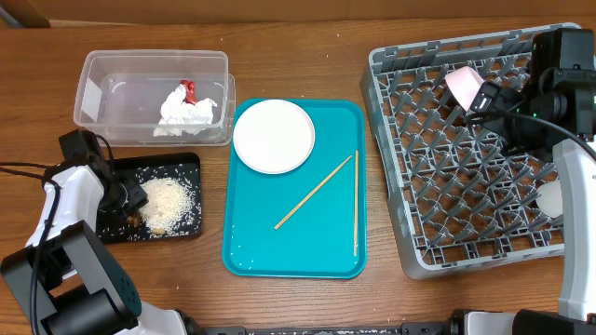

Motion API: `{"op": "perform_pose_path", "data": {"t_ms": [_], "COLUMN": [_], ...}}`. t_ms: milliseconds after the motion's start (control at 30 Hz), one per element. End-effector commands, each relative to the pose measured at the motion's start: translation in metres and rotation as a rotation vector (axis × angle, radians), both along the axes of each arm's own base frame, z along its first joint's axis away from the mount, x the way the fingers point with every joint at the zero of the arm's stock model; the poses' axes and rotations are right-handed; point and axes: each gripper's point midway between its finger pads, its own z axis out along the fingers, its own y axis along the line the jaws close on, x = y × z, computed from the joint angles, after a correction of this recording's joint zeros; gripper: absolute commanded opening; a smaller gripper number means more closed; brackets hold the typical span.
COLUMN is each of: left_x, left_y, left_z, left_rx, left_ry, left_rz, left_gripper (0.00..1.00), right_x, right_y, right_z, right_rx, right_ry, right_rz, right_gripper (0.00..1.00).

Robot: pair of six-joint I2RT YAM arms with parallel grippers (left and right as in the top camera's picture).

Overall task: Sort waste into correct bins and load items into the dishwasher
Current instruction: 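Carry the food scrap with left gripper and drop it on the black tray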

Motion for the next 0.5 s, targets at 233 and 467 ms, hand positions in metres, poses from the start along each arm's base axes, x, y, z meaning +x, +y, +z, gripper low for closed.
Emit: {"op": "perform_pose_path", "data": {"t_ms": [233, 467], "left_x": [0.05, 0.106], "left_y": [-0.004, -0.104], "left_z": [0.082, 0.135], "left_rx": [0.008, -0.105], "left_ry": [-0.196, -0.431], "left_rz": [-0.083, -0.5], "left_gripper": [0.64, 0.68], "right_x": [0.001, 0.001], "right_y": [0.0, 0.0], "right_z": [-0.001, -0.001], "right_rx": [-0.001, -0.001], "right_ry": [0.002, 0.002], "right_rz": [0.005, 0.005], "right_gripper": [1.0, 1.0]}}
